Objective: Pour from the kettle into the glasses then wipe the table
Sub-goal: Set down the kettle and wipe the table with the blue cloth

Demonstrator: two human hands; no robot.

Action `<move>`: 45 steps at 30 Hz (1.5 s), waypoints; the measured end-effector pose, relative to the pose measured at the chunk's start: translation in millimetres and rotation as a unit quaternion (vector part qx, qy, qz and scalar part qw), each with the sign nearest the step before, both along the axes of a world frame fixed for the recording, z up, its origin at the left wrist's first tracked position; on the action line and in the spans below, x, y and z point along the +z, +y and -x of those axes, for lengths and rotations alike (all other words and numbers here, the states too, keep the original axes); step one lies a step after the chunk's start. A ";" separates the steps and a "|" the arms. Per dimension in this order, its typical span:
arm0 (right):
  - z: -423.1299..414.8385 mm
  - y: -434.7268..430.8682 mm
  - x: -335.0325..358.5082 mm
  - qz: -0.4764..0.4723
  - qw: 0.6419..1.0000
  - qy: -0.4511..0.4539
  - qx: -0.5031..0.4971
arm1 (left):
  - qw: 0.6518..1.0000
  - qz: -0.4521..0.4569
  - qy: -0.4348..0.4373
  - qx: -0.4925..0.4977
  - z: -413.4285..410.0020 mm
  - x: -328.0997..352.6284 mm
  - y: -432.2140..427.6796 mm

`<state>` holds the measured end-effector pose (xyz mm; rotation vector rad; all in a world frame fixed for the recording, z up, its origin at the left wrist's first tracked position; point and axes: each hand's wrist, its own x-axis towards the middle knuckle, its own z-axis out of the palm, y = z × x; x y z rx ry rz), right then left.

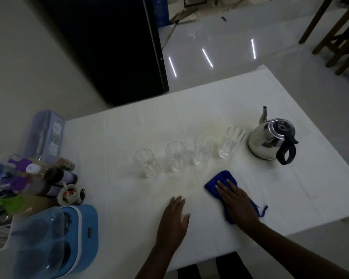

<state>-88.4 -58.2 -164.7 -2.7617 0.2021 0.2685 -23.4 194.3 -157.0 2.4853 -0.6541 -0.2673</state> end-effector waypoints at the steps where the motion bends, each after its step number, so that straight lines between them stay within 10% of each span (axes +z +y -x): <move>1: -11.4 9.7 2.5 -0.016 0.999 -0.008 -0.042 | 1.000 0.002 0.000 0.003 0.3 0.0 1.6; 5: -49.3 44.1 11.2 -0.030 0.992 -0.018 -0.121 | 1.000 0.006 -0.001 0.001 4.5 -0.1 0.7; 12: 20.0 13.1 -2.2 -0.009 0.997 -0.025 0.074 | 1.000 0.010 0.012 0.009 3.9 2.0 4.1; 19: -42.2 39.5 12.0 -0.034 0.984 -0.037 -0.169 | 1.000 0.011 -0.002 0.013 -3.7 2.6 4.0; 26: 14.8 22.2 -5.4 -0.013 0.993 -0.036 0.115 | 1.000 0.012 0.009 0.016 -7.1 2.3 -2.4; 33: -32.2 42.1 -0.1 -0.034 0.993 -0.034 -0.108 | 1.000 -0.011 0.010 0.023 -8.1 -6.4 18.2; 45: -26.2 97.3 -2.1 -0.039 0.992 -0.039 -0.113 | 0.992 -0.006 0.013 0.126 -9.3 5.7 66.6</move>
